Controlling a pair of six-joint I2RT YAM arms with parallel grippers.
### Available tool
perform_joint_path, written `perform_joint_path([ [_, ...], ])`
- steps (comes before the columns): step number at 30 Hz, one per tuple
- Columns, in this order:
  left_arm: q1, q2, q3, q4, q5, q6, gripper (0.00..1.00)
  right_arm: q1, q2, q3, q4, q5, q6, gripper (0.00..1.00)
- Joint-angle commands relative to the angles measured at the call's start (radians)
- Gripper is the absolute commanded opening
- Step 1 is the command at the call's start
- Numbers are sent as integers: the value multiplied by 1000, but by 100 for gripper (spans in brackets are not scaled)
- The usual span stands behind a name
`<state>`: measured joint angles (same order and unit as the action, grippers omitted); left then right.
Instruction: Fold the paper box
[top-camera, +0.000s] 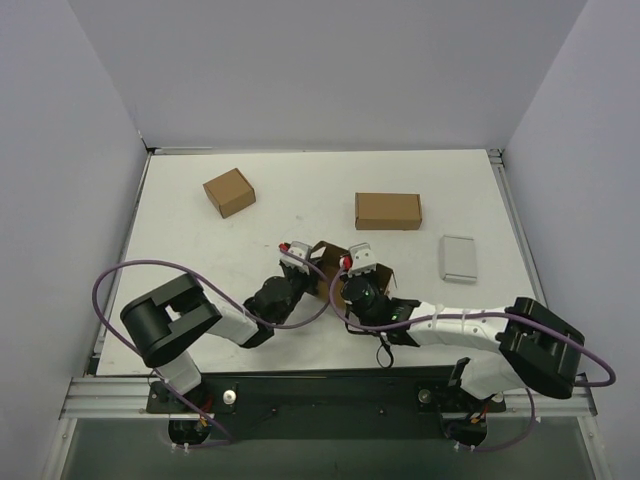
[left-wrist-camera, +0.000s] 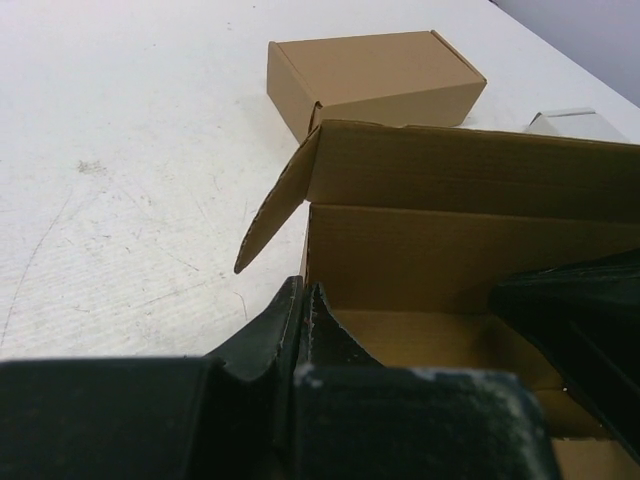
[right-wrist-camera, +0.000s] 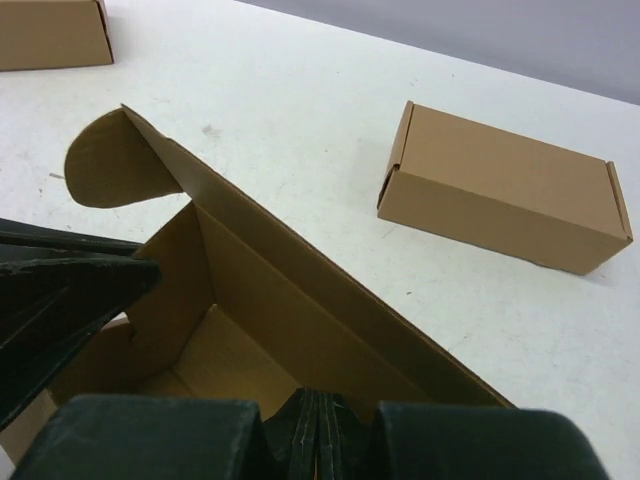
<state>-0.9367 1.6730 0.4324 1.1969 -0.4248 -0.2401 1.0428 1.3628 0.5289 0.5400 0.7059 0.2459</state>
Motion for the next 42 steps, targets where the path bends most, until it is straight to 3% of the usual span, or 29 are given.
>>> perform_joint_path([
  [1,-20,-35,-21,-13,-49,31,0,10,-121,117,-253,52,101,10],
  [7,-77,-45,-78,44,-115,64,0,10,-289,220,-647,-69,167,47],
  [13,-139,-36,-136,157,-189,111,0,10,-364,287,-851,-198,170,62],
  [21,-215,4,-179,260,-265,156,0,8,-369,356,-894,-220,173,65],
  [29,-301,90,-227,435,-358,220,0,-1,-318,287,-819,-287,98,65],
  [42,-323,59,-264,417,-315,216,0,-1,-283,201,-741,-387,-26,62],
])
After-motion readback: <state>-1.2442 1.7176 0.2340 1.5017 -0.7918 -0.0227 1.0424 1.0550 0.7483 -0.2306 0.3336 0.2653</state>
